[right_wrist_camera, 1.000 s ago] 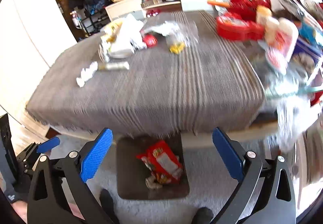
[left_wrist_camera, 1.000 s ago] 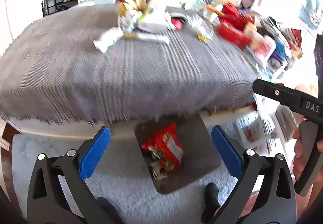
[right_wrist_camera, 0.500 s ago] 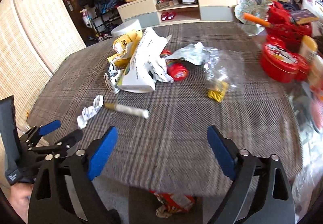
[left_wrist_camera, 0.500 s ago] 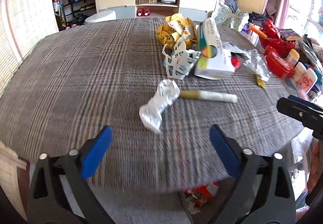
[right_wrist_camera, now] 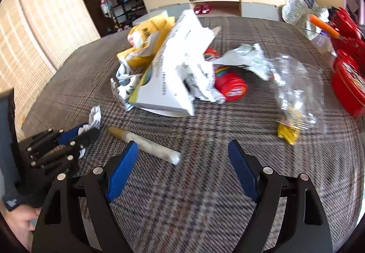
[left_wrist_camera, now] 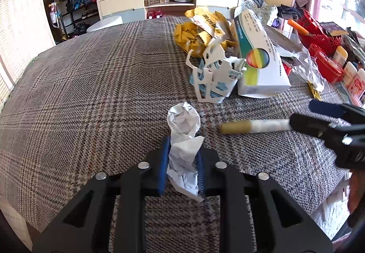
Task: Collect trash
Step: 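Grasp crumpled white tissue with left tool while right tool grasps white stick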
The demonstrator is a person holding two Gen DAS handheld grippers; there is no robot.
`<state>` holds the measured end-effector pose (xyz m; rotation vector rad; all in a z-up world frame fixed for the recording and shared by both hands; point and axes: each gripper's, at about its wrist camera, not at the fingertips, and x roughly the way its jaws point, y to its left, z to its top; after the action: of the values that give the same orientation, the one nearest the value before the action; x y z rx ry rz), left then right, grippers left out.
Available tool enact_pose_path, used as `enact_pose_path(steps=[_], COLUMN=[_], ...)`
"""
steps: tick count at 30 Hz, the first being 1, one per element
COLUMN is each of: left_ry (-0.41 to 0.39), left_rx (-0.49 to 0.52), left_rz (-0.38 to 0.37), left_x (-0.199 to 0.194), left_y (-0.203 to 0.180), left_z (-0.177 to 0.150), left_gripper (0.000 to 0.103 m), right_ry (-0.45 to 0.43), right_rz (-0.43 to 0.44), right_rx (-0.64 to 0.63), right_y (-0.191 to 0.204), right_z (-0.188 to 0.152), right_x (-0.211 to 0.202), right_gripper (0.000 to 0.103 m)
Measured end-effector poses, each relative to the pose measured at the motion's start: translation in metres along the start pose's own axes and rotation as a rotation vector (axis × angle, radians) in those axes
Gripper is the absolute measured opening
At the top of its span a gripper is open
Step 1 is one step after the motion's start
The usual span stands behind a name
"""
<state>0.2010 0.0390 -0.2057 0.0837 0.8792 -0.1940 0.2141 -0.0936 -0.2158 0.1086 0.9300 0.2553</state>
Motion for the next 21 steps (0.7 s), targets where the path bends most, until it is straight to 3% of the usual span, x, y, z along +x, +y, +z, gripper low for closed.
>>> enact_pose_path(steps=[2,7,11,14,21], left_ry=[-0.003,0.015,0.025,0.031,0.036], left_rx=[-0.007,-0.062,-0.083,-0.09,-0.102], left_rz=[0.017,0.028,0.033,0.032,0.028], left_x=[-0.002,-0.004,-0.008,-0.011,-0.017], left_y=[0.006,0.026,0.037,0.041,0.054], left_z=[-0.001,-0.001,-0.003,-0.005,-0.012], left_gripper=[0.018,0.018,0.018,0.019,0.019], right_ry=[0.012,0.027,0.036,0.048,0.064], right_rz=[0.008,0.027,0.029,0.046,0.05], right_rx=[-0.024,-0.076,-0.11,-0.124,-0.189], right_y=[0.008,0.022,0.031,0.036,0.06], right_z=[0.0,-0.002,-0.006,-0.007,-0.016], right_x=[0.007,0.016,0.015,0.015,0.016], right_gripper=[0.081,0.069,0.044,0.033,0.029])
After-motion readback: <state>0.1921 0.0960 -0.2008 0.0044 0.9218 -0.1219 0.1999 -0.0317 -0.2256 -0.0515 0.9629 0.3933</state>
